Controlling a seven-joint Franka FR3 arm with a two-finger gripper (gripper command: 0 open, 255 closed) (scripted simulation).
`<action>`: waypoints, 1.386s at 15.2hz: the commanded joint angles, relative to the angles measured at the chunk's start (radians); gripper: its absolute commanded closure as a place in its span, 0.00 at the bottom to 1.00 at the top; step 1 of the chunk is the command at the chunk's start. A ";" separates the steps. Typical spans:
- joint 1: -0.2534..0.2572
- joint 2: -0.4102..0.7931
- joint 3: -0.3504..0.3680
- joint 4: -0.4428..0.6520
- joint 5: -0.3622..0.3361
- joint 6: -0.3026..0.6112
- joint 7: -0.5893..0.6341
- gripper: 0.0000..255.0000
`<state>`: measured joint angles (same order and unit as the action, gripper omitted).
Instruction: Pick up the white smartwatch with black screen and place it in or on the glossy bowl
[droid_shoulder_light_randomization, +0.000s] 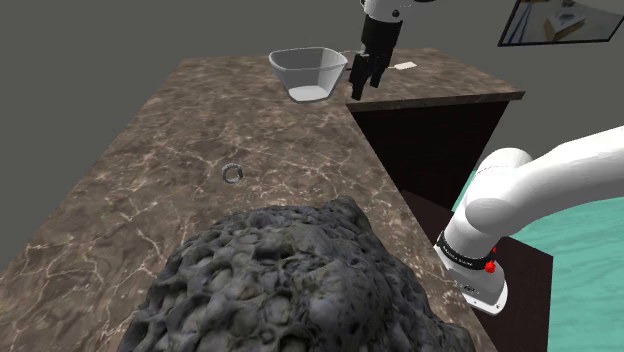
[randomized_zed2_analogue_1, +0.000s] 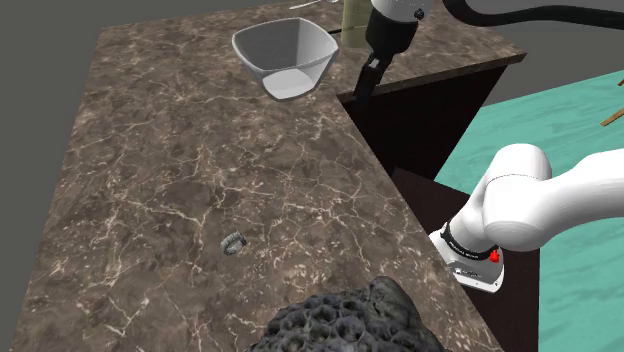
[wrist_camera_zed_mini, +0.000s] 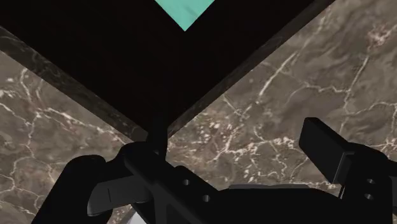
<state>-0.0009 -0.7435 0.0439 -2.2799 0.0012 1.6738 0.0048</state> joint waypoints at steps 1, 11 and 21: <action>0.000 0.000 0.000 0.000 0.000 0.000 0.000 0.00; 0.049 0.158 0.207 0.116 0.115 -0.002 0.267 0.00; 0.072 0.422 0.408 0.347 0.148 0.003 0.545 0.00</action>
<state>0.0669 -0.3458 0.4306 -1.9587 0.1475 1.6804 0.5166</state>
